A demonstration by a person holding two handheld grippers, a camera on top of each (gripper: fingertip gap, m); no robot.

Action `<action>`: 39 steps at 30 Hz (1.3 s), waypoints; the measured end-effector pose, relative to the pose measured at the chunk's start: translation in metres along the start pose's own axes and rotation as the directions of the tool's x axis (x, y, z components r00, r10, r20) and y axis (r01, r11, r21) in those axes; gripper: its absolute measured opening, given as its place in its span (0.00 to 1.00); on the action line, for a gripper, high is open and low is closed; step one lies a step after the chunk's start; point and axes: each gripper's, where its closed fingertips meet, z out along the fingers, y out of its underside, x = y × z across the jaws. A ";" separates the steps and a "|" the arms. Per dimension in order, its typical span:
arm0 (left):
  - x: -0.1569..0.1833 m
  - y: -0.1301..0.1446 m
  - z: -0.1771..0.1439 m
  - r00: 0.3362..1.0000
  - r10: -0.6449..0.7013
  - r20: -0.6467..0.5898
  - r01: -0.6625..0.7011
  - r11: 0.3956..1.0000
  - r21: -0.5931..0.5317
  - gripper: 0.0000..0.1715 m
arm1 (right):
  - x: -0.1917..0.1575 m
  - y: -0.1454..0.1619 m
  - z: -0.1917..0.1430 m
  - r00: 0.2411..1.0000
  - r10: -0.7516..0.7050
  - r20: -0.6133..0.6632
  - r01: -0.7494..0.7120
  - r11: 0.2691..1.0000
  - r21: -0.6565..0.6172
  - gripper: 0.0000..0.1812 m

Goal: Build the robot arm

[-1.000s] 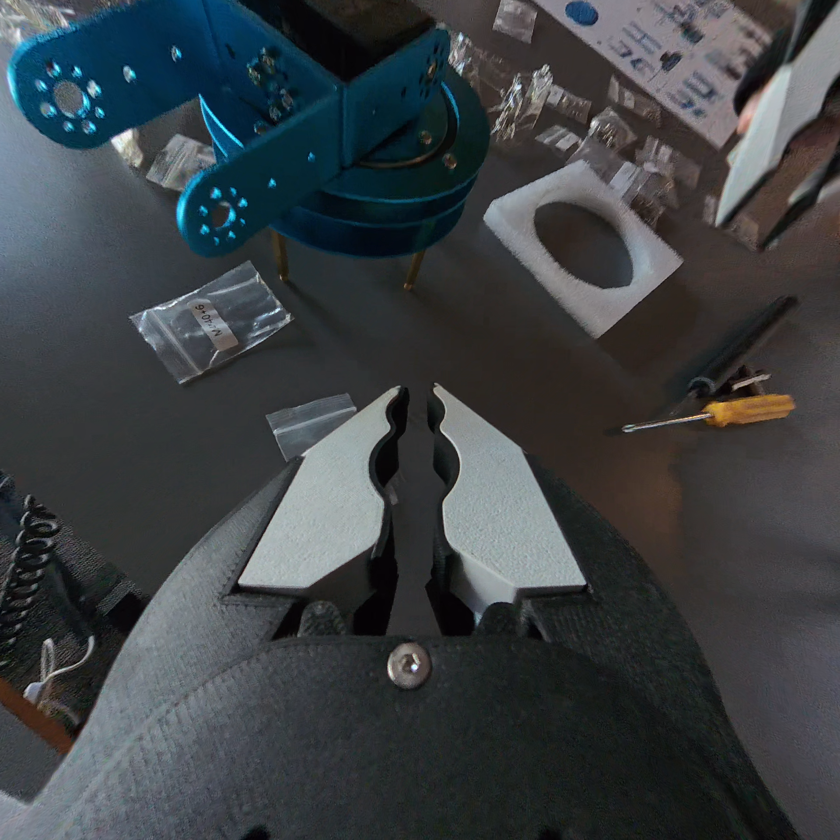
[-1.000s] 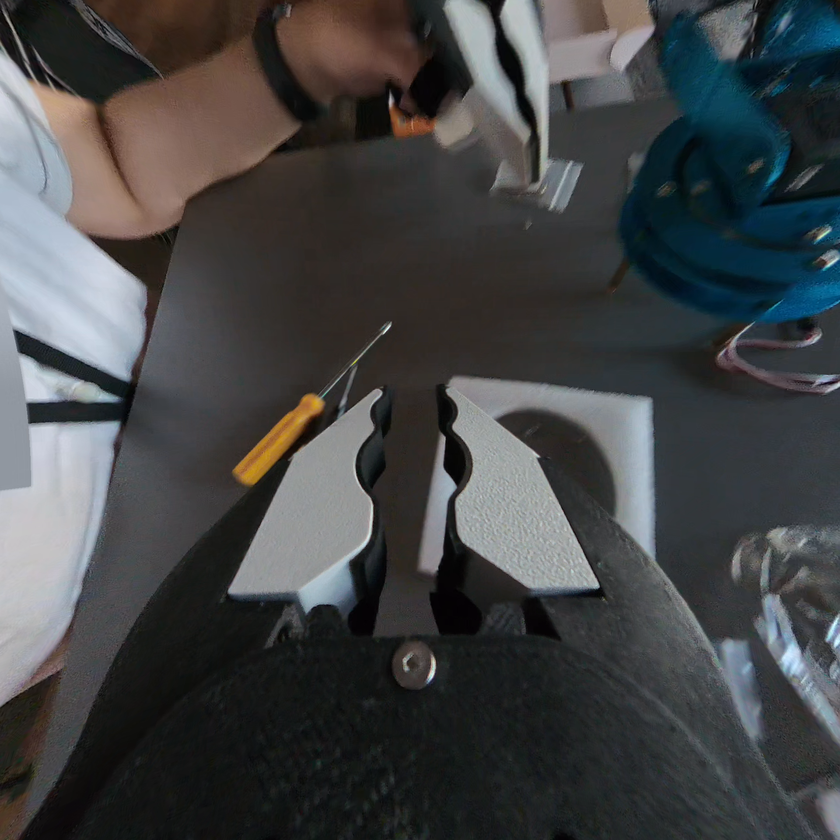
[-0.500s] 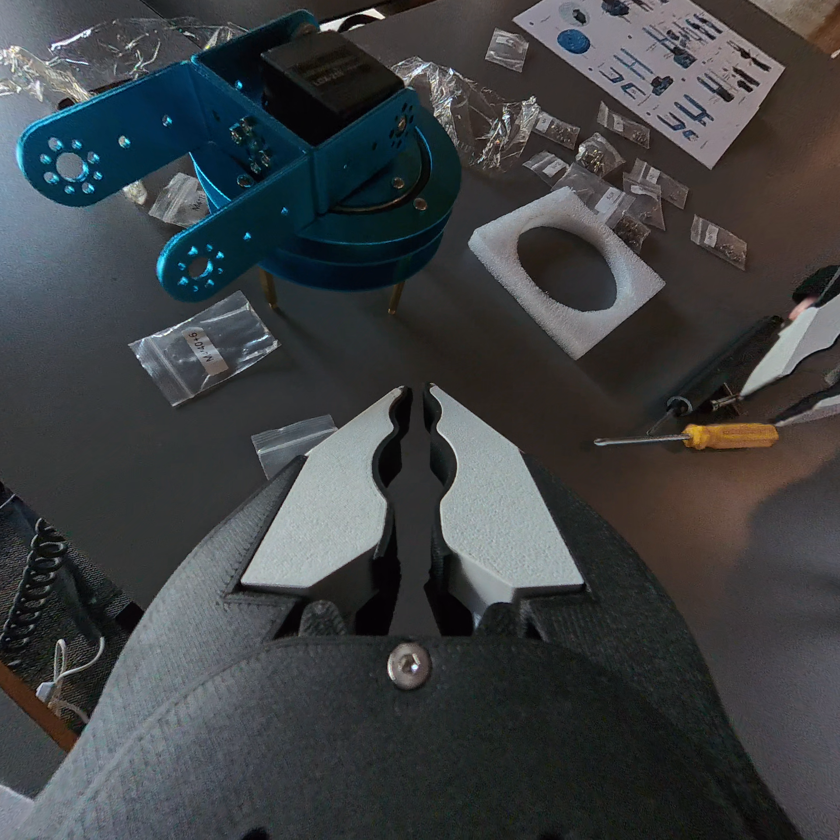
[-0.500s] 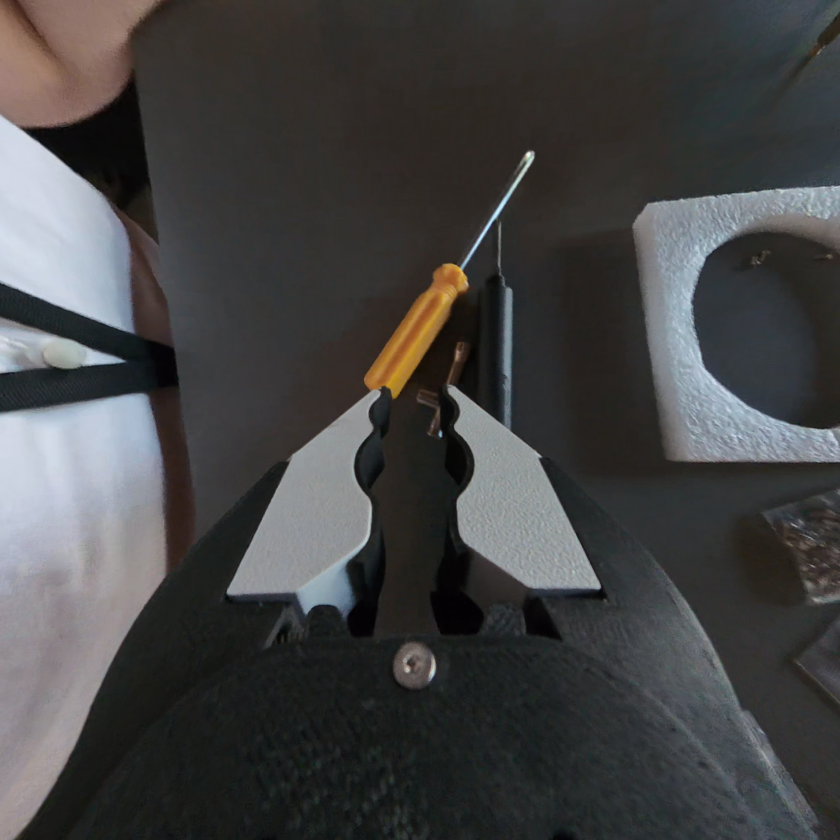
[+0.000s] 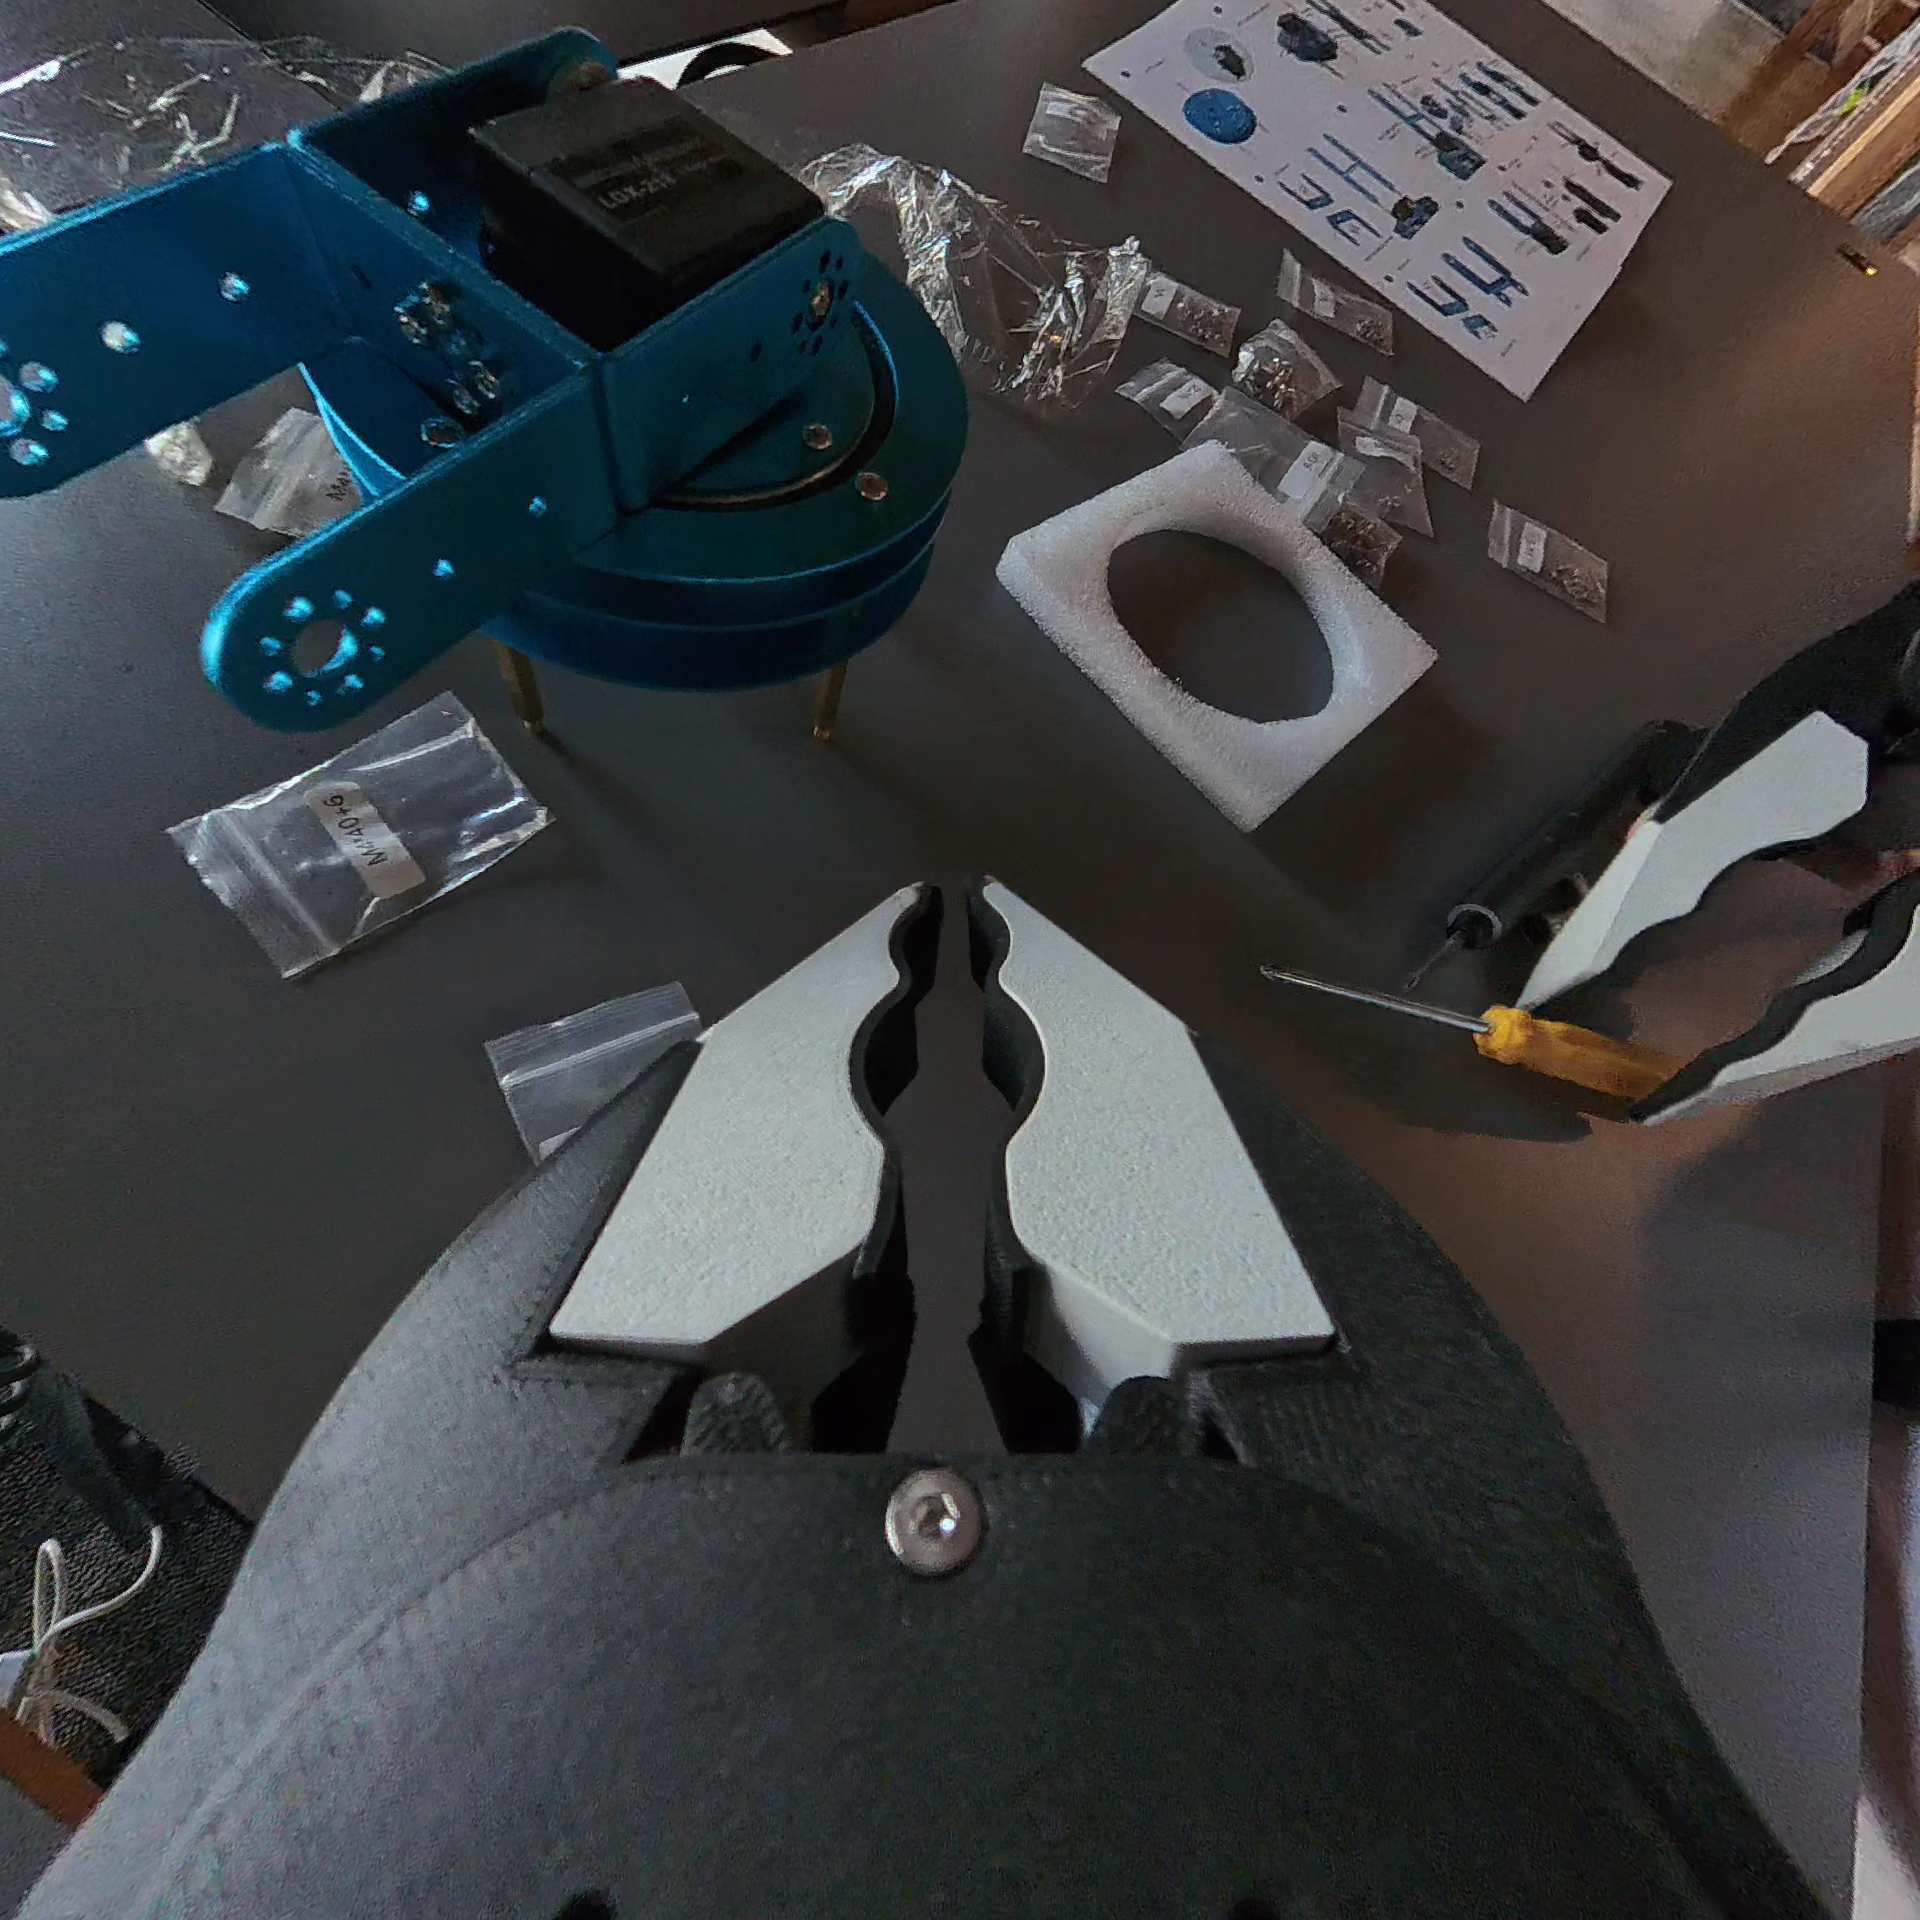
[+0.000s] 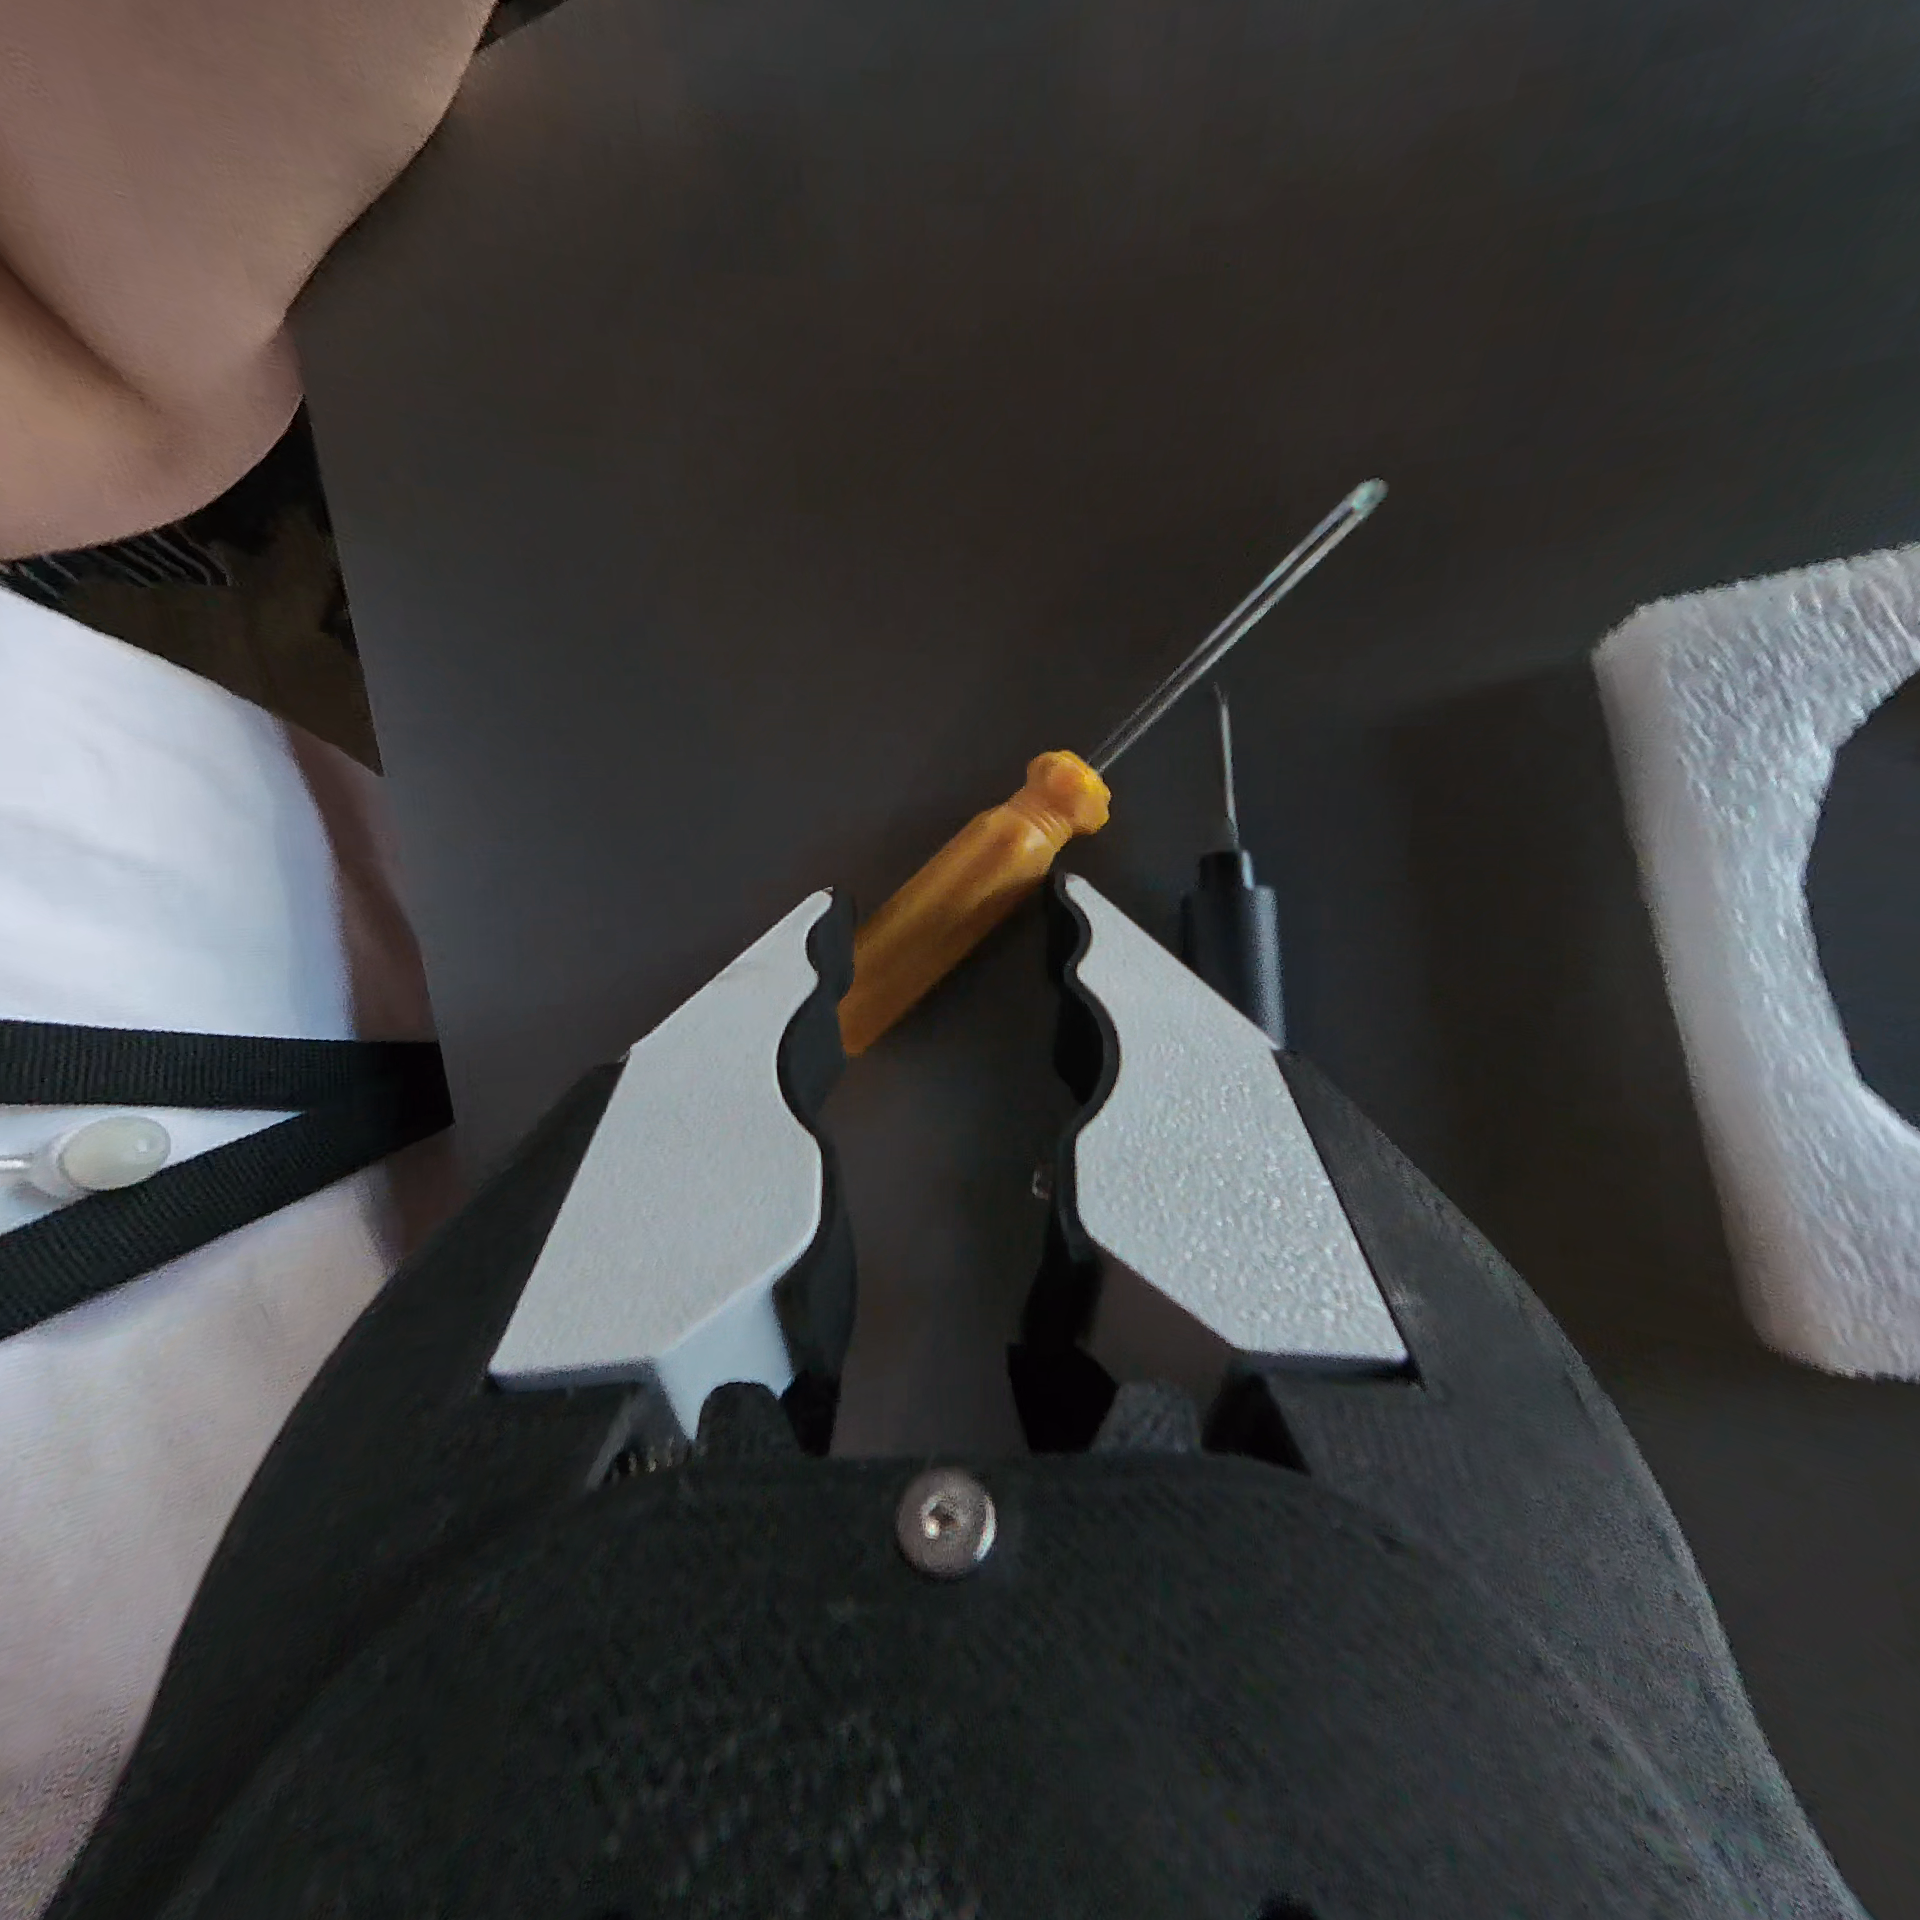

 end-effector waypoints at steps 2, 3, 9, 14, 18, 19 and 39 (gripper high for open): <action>0.003 0.002 0.004 1.000 0.015 -0.004 -0.015 1.000 -0.024 0.02 | -0.001 -0.003 0.004 0.999 -0.043 0.014 0.043 0.999 0.001 0.20; 0.004 0.004 0.007 1.000 0.025 -0.002 -0.025 0.999 -0.039 0.02 | -0.001 -0.006 0.006 0.998 -0.058 0.025 0.058 0.998 0.006 0.19; -0.001 0.015 0.009 0.999 0.035 0.022 -0.033 0.995 -0.094 0.02 | -0.012 -0.004 0.007 0.985 -0.103 0.142 0.110 0.993 -0.040 0.15; -0.016 0.006 -0.010 0.997 -0.060 0.044 0.060 0.998 -0.006 0.03 | -0.008 -0.010 -0.012 0.974 -0.181 0.135 0.180 0.983 0.019 0.16; -0.022 0.013 -0.016 0.997 -0.053 0.057 0.055 0.998 -0.029 0.03 | -0.002 -0.015 -0.024 0.966 -0.238 0.104 0.225 0.967 0.121 0.15; -0.023 0.015 -0.014 0.997 -0.042 0.061 0.045 0.998 -0.044 0.03 | 0.000 -0.016 -0.027 0.962 -0.258 0.094 0.243 0.958 0.152 0.15; -0.030 0.033 0.009 0.990 0.089 0.112 -0.070 0.985 -0.160 0.02 | 0.021 -0.018 -0.048 0.983 -0.070 0.167 0.017 0.954 0.300 0.14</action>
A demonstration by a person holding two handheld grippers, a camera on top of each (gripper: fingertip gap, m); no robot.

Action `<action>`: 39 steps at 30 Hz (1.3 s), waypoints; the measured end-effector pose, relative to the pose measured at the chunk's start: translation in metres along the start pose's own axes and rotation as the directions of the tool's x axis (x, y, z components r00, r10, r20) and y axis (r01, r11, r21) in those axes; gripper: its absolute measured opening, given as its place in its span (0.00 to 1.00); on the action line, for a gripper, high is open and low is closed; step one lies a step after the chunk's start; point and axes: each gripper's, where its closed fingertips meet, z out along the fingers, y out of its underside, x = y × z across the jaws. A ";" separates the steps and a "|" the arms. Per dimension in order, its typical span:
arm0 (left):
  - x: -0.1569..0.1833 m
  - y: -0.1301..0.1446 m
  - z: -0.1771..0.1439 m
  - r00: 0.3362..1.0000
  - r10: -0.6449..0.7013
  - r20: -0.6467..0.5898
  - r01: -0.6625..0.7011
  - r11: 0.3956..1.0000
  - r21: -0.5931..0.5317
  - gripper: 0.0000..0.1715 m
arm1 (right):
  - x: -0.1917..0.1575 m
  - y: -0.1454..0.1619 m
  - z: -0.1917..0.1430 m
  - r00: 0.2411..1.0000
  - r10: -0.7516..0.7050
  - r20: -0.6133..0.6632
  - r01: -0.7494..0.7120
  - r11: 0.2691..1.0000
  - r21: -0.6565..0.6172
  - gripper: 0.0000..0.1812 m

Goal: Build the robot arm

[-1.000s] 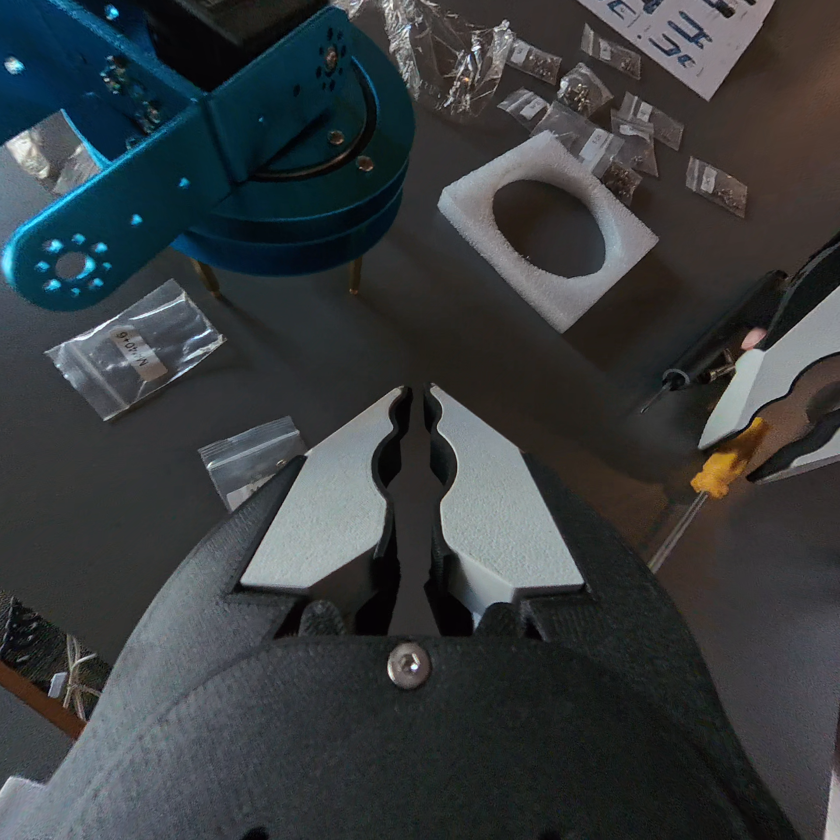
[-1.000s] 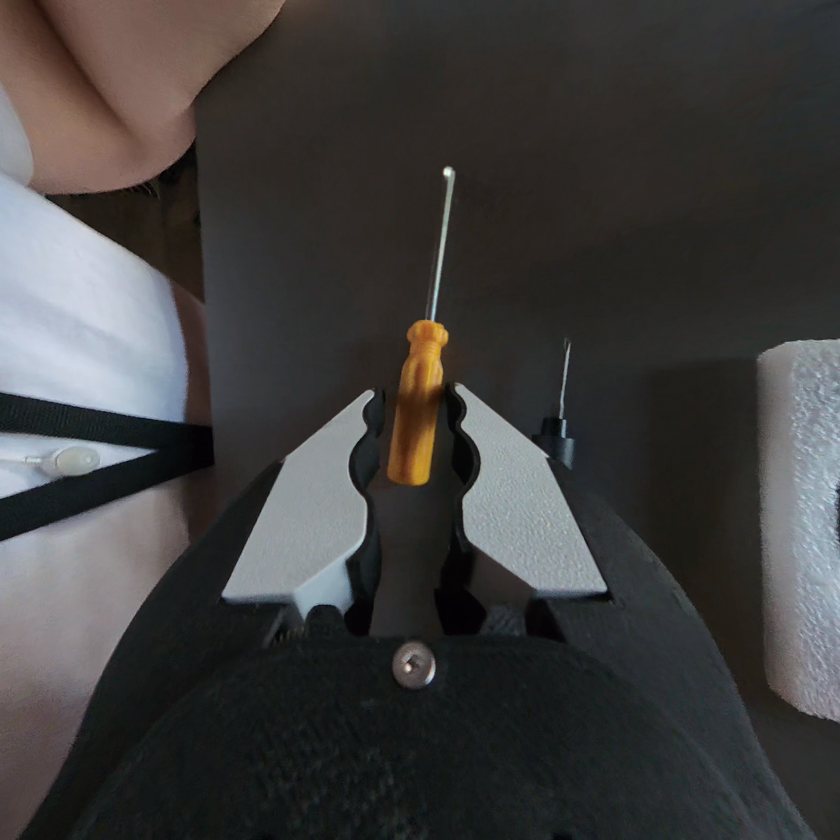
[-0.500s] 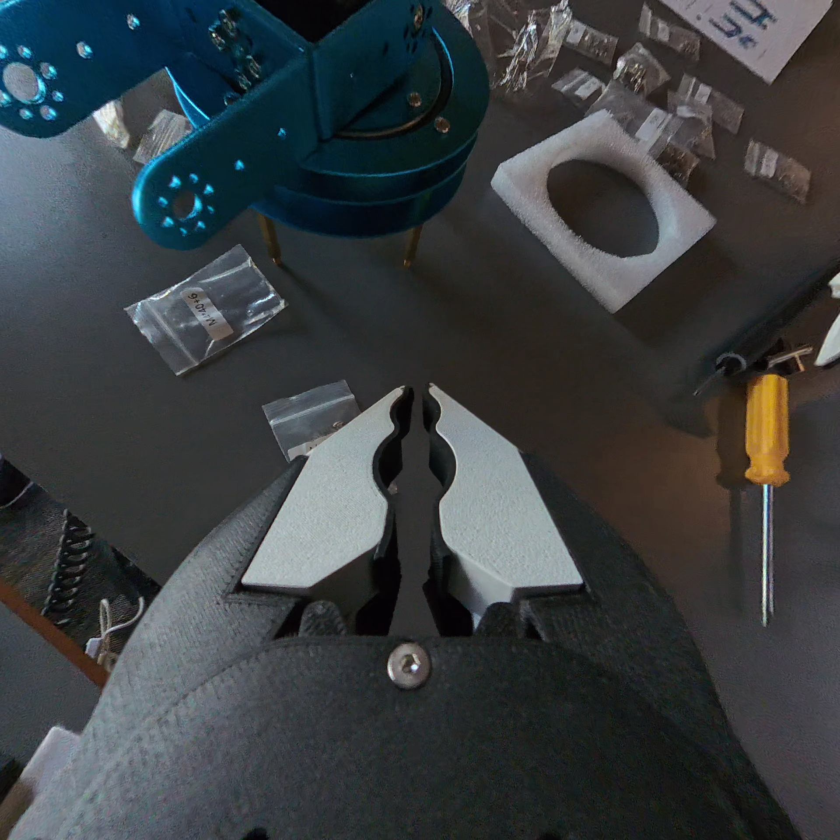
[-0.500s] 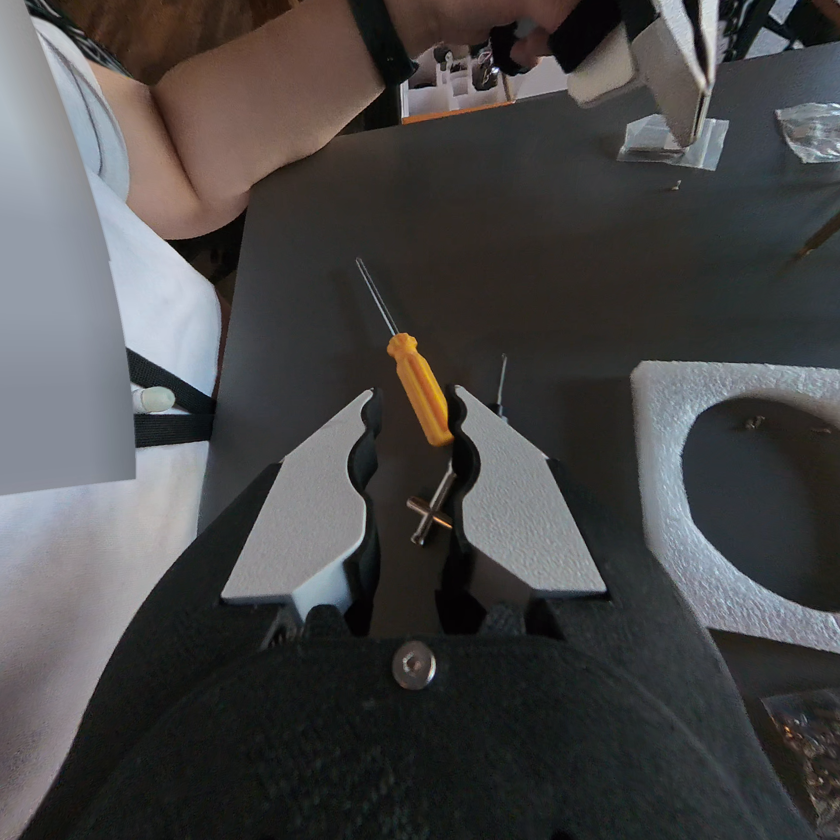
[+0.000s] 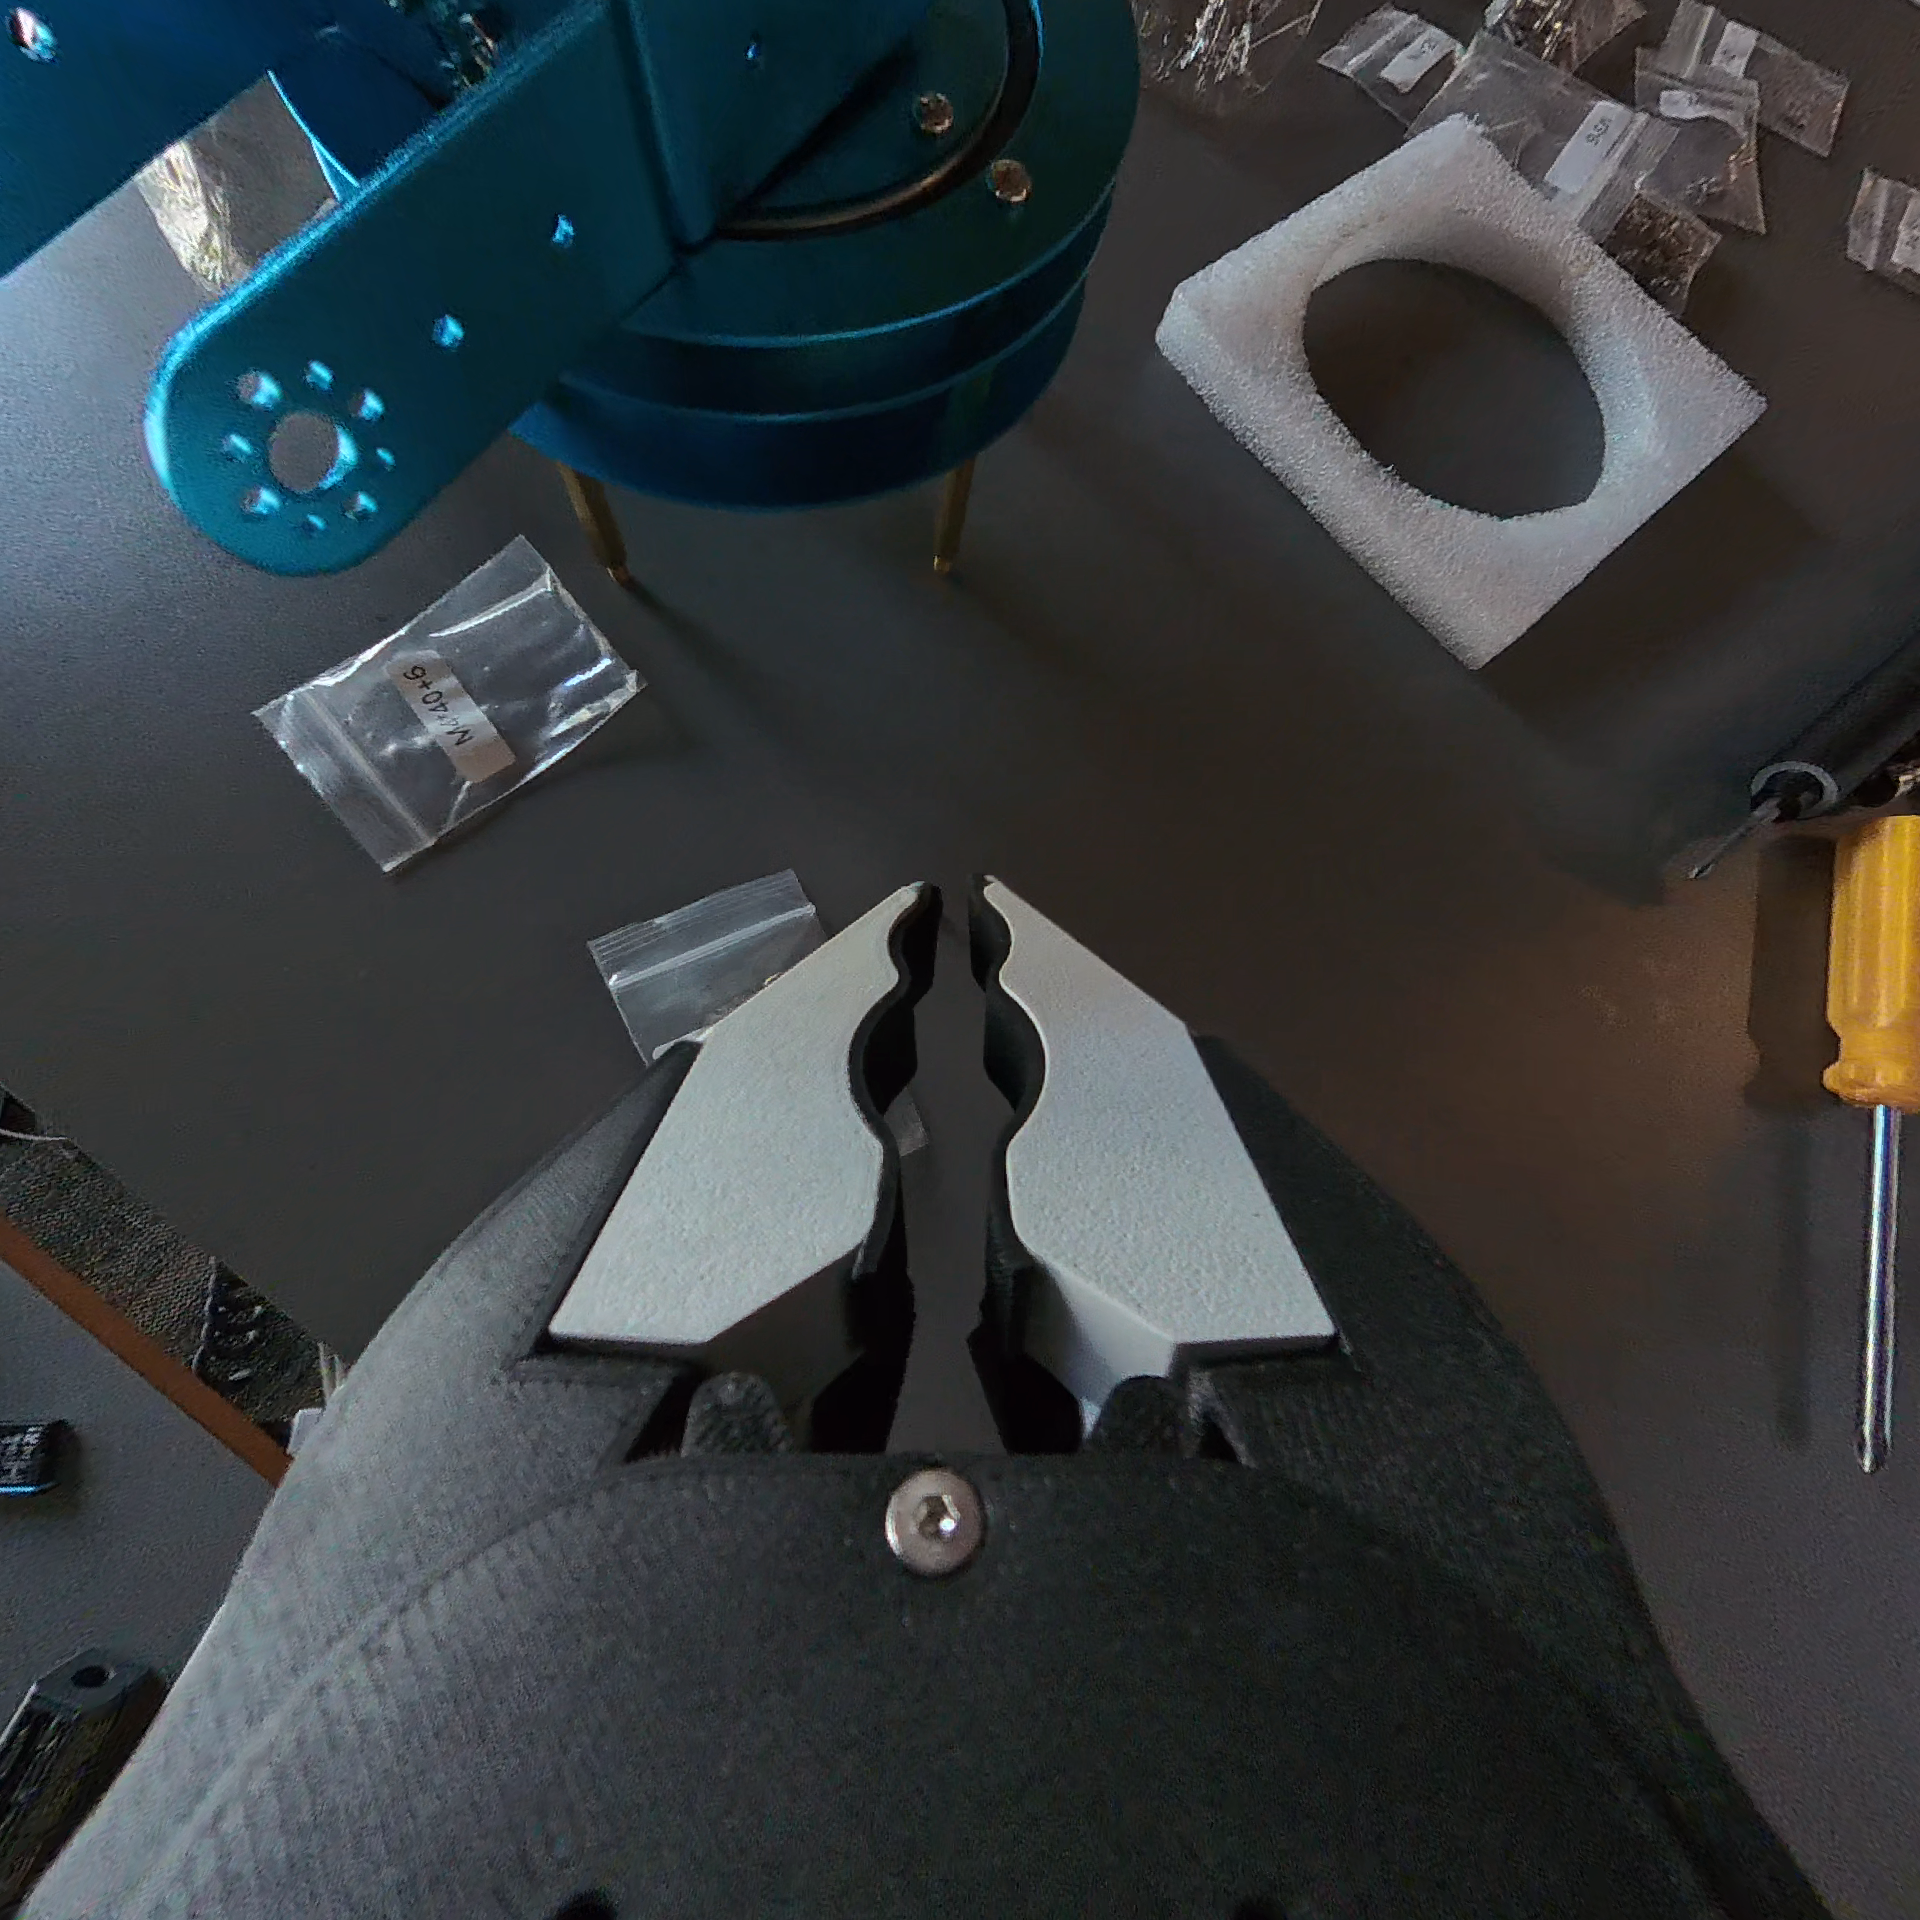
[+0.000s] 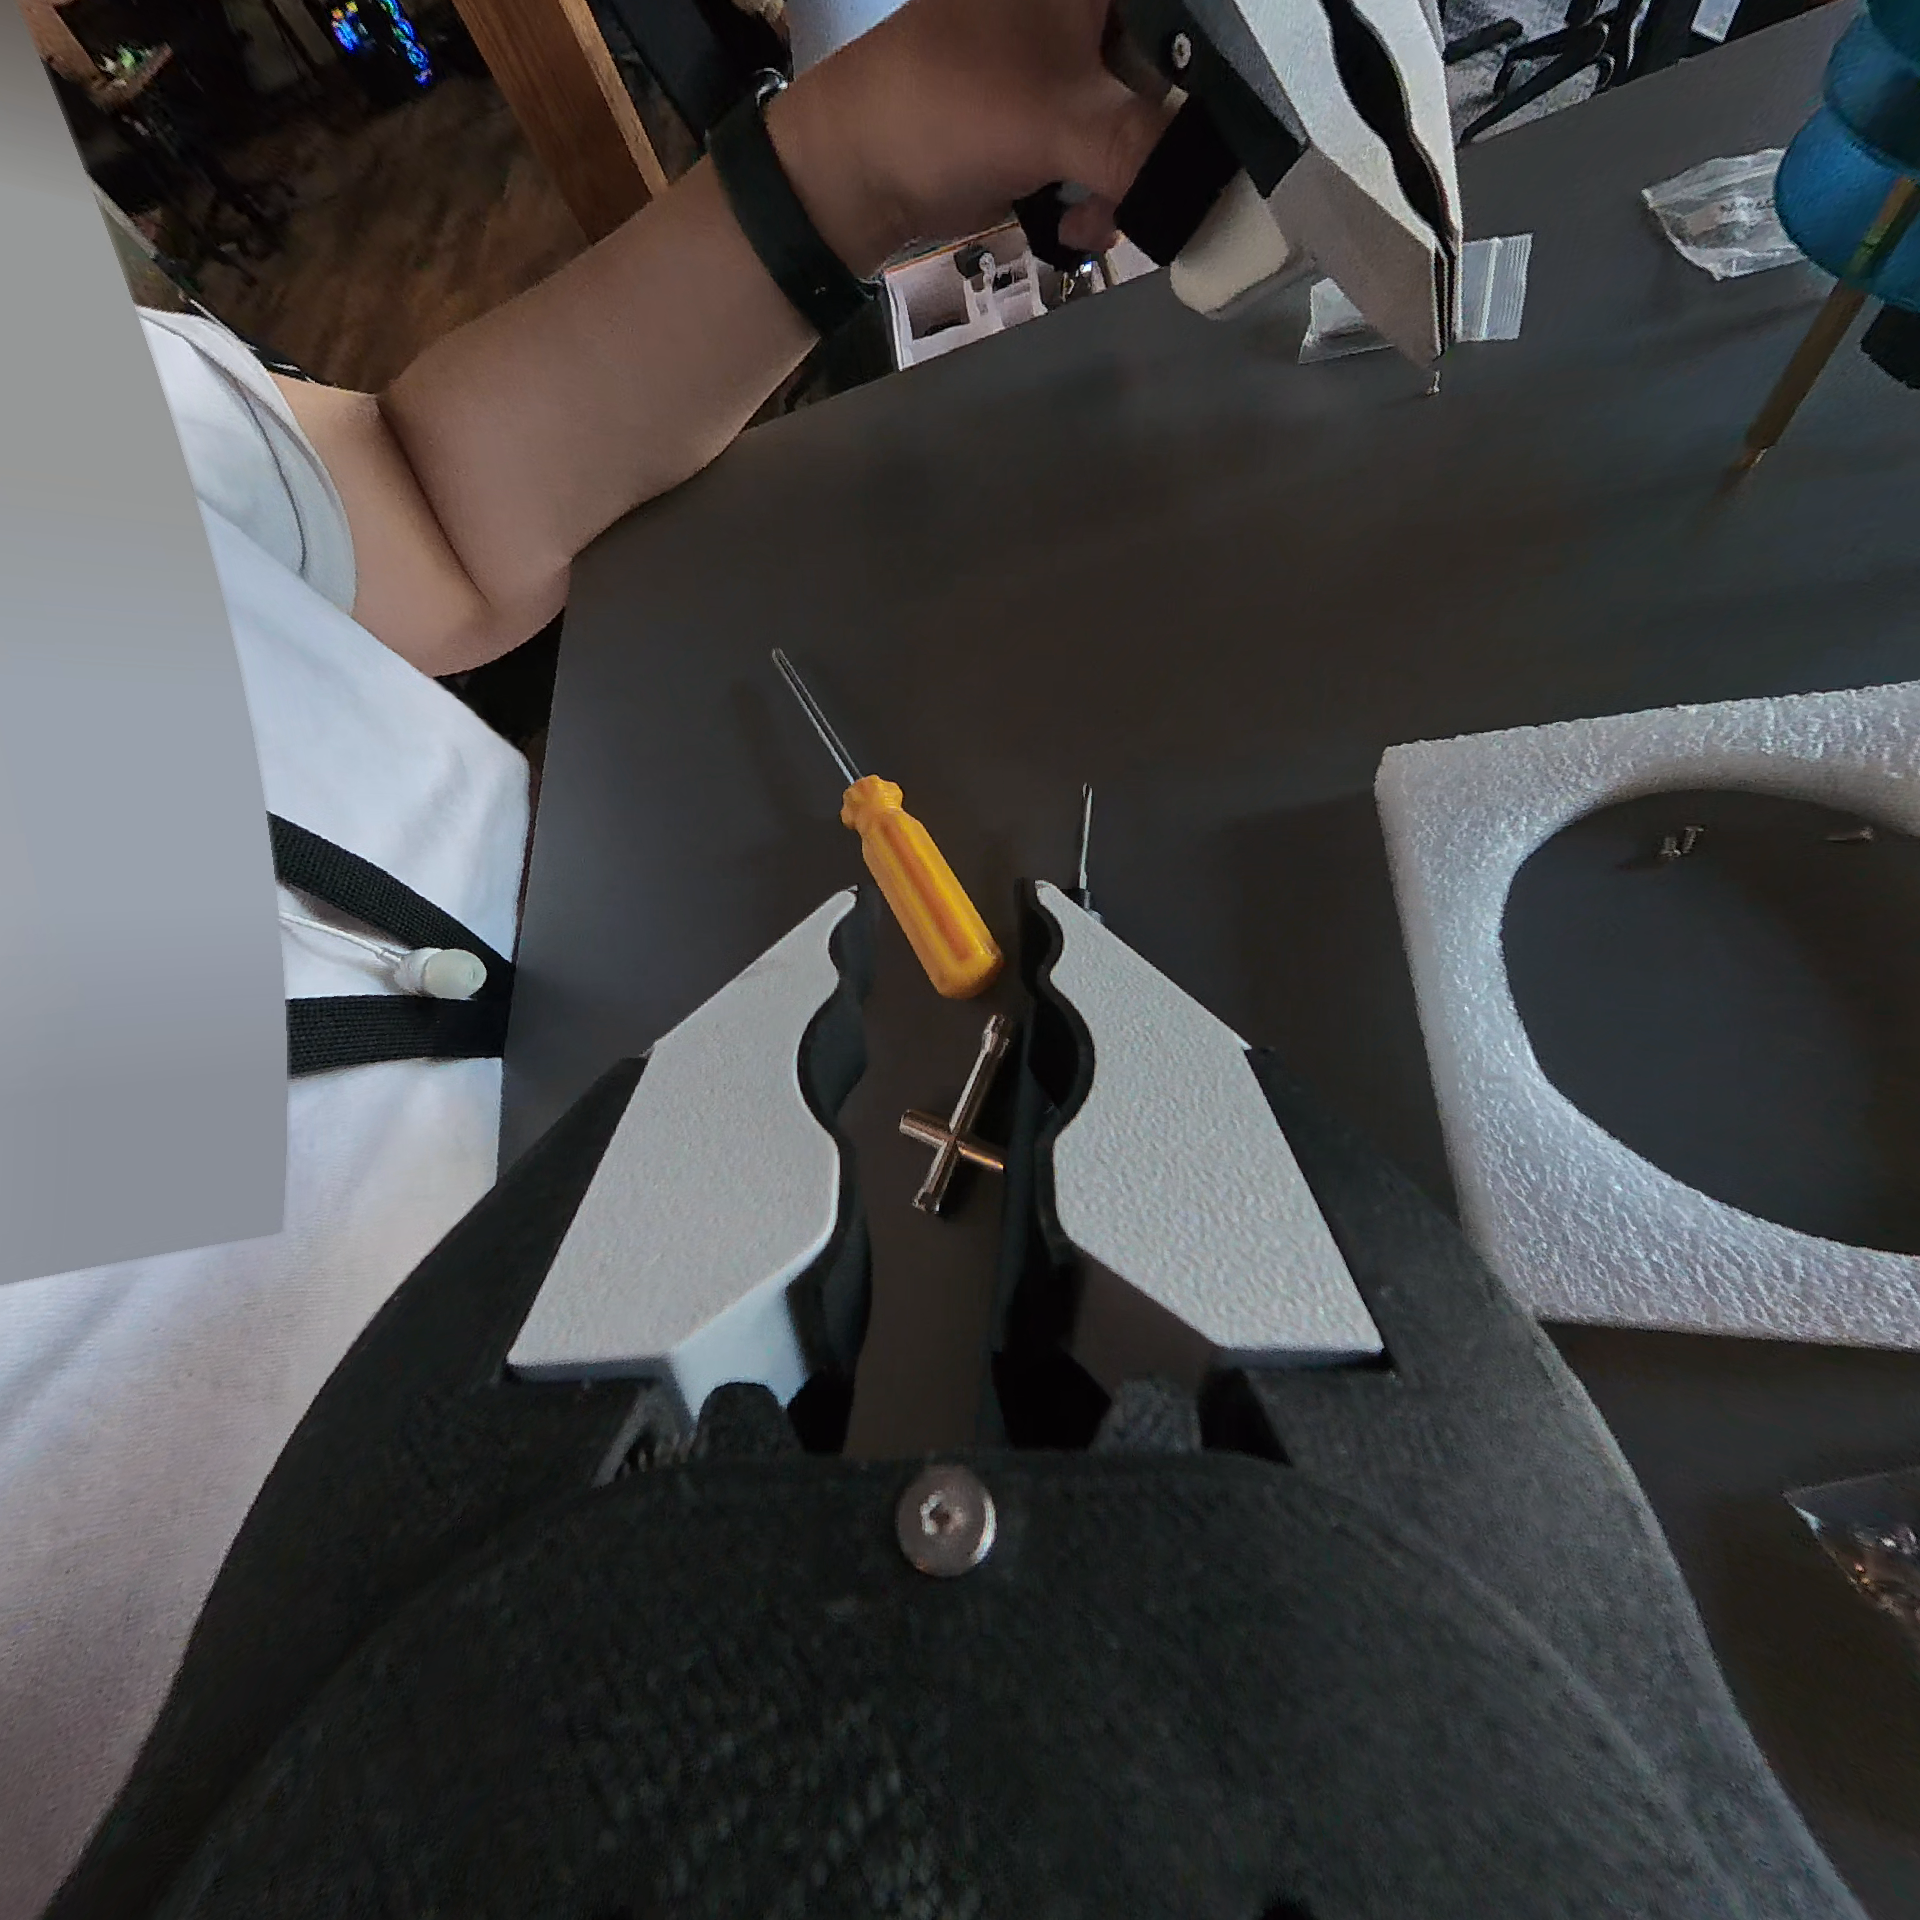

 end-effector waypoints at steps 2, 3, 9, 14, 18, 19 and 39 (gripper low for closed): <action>-0.001 0.000 0.001 1.000 -0.006 -0.002 0.006 1.000 0.004 0.02 | 0.002 0.002 -0.001 1.000 0.002 -0.010 -0.002 1.000 -0.004 0.14; -0.001 0.000 0.002 1.000 -0.004 -0.003 0.004 1.000 0.003 0.02 | 0.002 0.002 -0.001 1.000 0.004 -0.011 -0.004 1.000 -0.004 0.14; -0.004 0.003 0.004 1.000 0.004 0.022 -0.004 1.000 -0.006 0.01 | 0.000 -0.002 -0.005 1.000 0.004 -0.012 -0.004 1.000 0.010 0.14; 0.000 0.003 0.005 1.000 -0.006 -0.009 0.006 1.000 -0.008 0.01 | 0.001 -0.001 -0.005 1.000 0.009 -0.016 -0.009 1.000 0.004 0.14; 0.000 0.006 0.008 1.000 0.007 0.000 -0.007 1.000 -0.030 0.00 | 0.002 0.001 -0.005 1.000 0.011 -0.019 -0.011 1.000 -0.006 0.14; 0.000 0.007 0.009 1.000 0.011 0.003 -0.011 0.999 -0.033 0.00 | 0.002 0.002 -0.004 1.000 0.012 -0.018 -0.013 1.000 -0.009 0.14; -0.004 -0.015 -0.012 0.990 -0.116 -0.083 0.126 0.984 0.129 0.00 | 0.002 0.003 -0.002 1.000 0.009 -0.026 -0.009 1.000 -0.012 0.14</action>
